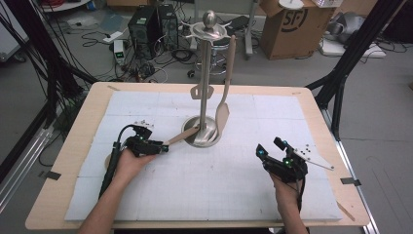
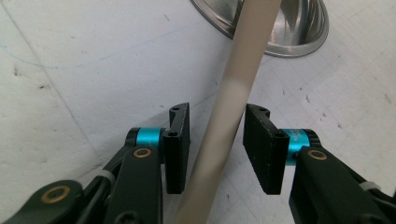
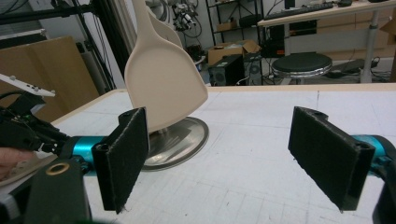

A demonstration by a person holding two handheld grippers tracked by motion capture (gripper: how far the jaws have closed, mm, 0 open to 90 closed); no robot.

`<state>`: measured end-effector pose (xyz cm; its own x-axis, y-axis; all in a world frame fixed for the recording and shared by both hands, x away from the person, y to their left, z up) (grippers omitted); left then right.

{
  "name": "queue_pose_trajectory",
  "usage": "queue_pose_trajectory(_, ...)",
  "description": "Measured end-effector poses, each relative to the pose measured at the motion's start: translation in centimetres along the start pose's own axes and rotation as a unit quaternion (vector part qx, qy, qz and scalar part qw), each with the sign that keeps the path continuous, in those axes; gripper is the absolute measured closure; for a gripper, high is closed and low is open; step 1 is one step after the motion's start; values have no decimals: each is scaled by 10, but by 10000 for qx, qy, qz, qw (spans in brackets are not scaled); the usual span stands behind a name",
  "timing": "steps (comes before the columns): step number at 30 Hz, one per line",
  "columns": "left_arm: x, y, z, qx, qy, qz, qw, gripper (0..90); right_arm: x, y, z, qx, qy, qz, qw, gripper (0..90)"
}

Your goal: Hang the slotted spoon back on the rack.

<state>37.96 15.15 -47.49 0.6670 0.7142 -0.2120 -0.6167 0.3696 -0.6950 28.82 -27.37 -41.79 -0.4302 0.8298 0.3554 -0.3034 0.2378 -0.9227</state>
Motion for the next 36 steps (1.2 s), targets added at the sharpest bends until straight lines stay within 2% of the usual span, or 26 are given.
queue_pose_trajectory(6,1,6,1,-271,98,36,9996,595,1,-1,1,-20,-3,8,10000,195)
queue_pose_trajectory(10,4,8,2,-398,222,178,9988,605,1,-1,1,-24,-21,23,10000,195)
queue_pose_trajectory(14,1,8,1,-348,-68,-20,9994,670,0,-1,2,-30,-12,15,10000,195)
queue_pose_trajectory(17,-1,7,2,-380,-91,-113,9992,688,-1,-1,2,-30,-8,6,10000,196)
queue_pose_trajectory(19,-4,7,2,-415,-127,-257,9987,700,0,-1,2,-20,-14,8,10000,196)
queue_pose_trajectory(22,-6,6,0,-280,-223,-441,9984,710,-1,-1,1,-8,-3,7,10000,196)
queue_pose_trajectory(24,-6,6,1,-310,-180,-382,9986,712,-1,-1,0,-7,-4,16,10000,196)
queue_pose_trajectory(27,-4,5,6,-428,-114,-169,9989,719,-1,-1,0,-6,-2,13,10000,196)
queue_pose_trajectory(33,-5,2,12,-543,-207,-88,9983,762,-1,-1,0,7,-7,11,10000,196)
queue_pose_trajectory(36,-6,0,15,-608,-150,3,9980,771,-1,-1,0,22,-17,1,10000,196)
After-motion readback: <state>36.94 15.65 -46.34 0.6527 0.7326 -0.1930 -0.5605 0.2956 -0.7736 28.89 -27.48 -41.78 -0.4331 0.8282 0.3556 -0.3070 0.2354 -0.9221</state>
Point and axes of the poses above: each handheld gripper's, and its own axes: z roughly backward along the jaws, y roughly out of its underside, x roughly to its left, the point moved 3 cm from there along -z, roughly forward along the jaws, and after that the axes turned 7 degrees about -z, right-handed, at the moved point
